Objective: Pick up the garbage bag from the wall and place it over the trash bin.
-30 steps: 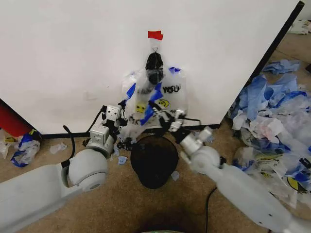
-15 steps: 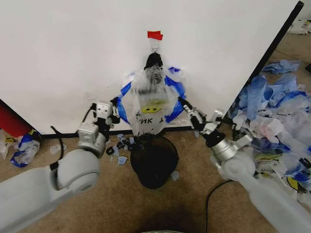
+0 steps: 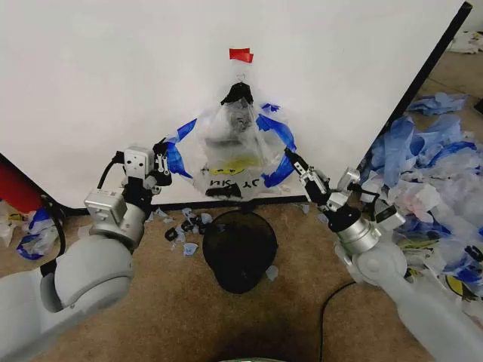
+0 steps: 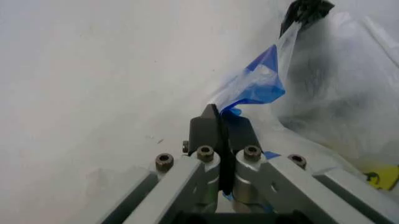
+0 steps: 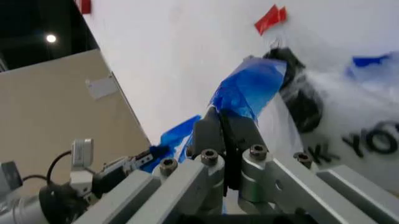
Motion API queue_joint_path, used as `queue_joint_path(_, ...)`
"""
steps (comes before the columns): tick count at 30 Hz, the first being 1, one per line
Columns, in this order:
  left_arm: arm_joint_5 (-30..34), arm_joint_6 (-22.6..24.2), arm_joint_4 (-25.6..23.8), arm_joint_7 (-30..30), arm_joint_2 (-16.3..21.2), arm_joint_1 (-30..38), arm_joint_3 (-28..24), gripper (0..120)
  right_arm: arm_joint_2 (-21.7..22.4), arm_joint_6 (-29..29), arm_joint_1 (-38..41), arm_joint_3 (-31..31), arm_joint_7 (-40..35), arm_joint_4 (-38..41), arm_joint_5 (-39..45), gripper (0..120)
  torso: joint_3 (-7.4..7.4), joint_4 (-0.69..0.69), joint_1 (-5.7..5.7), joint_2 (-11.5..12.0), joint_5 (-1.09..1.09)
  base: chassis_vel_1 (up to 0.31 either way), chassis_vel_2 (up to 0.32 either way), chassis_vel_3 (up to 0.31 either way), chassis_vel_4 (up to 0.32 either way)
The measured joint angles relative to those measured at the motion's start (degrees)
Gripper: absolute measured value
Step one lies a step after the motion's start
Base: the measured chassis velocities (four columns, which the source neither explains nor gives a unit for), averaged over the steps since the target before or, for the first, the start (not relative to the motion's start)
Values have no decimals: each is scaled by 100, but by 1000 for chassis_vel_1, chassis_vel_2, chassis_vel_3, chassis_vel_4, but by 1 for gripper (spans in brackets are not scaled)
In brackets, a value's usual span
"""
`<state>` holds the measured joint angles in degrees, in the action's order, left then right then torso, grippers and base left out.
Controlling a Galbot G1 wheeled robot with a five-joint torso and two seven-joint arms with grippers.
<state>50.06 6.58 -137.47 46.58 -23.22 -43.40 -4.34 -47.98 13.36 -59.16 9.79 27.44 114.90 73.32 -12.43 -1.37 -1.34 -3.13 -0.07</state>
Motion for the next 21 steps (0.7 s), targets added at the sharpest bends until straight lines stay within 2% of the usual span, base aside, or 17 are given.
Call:
queue_joint_path(10, -350, -101, -165, -253, -37, -973, 388, 0, 133, 25, -327, 141, 40, 186, -112, 0, 0, 2, 0, 0, 0, 0, 0, 0, 0)
queue_joint_path(21, -529, -266, 28, -416, -481, -1121, 370, 0, 206, 29, -477, 318, 76, 232, -123, 0, 0, 1, 0, 0, 1, 0, 0, 0, 0)
